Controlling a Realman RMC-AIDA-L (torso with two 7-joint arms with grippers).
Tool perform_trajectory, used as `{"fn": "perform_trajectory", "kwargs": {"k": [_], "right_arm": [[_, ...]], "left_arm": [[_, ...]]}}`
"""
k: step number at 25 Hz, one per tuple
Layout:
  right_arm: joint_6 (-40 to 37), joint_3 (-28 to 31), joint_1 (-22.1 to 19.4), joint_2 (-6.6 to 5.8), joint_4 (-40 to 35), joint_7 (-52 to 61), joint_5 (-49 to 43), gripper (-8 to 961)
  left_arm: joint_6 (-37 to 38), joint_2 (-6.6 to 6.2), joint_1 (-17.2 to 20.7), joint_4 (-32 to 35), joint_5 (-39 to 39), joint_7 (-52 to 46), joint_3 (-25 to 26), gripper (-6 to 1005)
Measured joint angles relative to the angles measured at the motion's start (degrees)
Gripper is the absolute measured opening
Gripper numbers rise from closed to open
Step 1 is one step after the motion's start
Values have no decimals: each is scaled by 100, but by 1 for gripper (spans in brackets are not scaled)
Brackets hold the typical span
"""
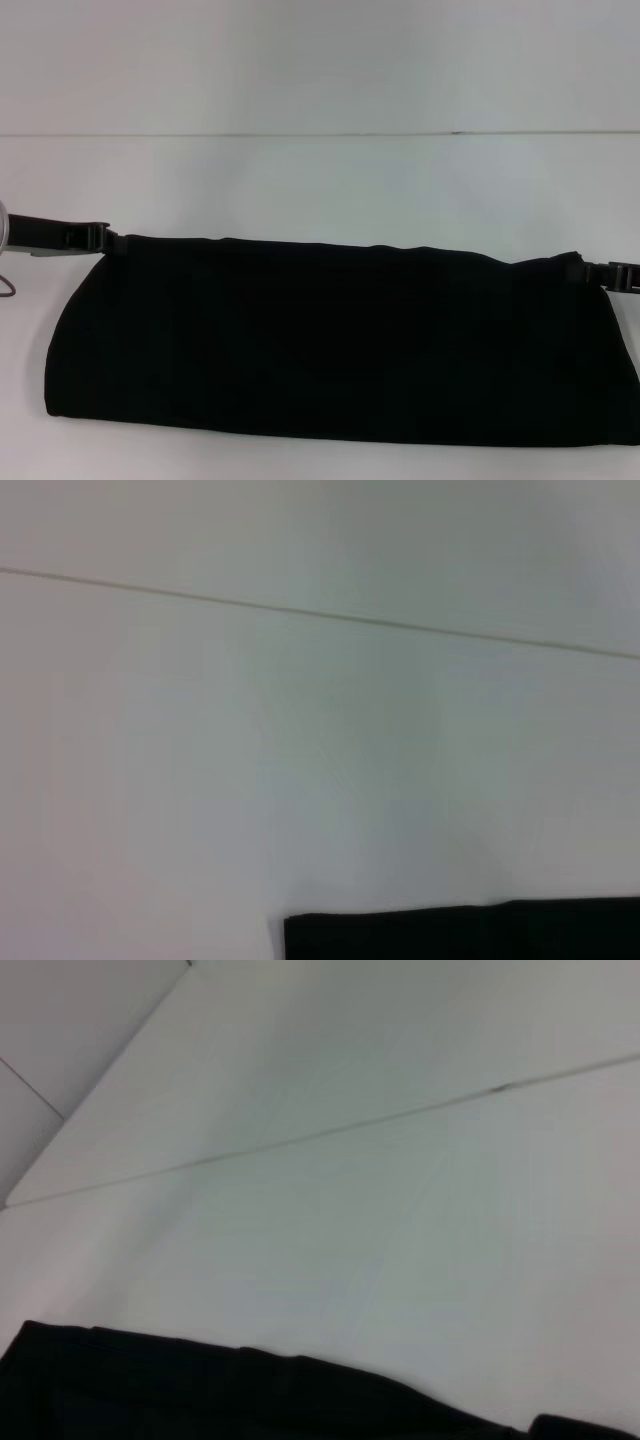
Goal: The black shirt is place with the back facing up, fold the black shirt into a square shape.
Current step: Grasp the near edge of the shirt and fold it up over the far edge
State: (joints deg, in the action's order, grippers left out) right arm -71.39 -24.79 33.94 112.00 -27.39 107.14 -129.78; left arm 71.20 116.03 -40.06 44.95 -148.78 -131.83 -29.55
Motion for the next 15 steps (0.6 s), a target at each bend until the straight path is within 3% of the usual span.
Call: {"fn": "perform_trajectory", "kwargs": {"k": [15], "right_arm": [[-305,105,-84,-4,-198,-165,269,27]], "left_arm": [[252,-16,20,378,169,3,36,49]]}}
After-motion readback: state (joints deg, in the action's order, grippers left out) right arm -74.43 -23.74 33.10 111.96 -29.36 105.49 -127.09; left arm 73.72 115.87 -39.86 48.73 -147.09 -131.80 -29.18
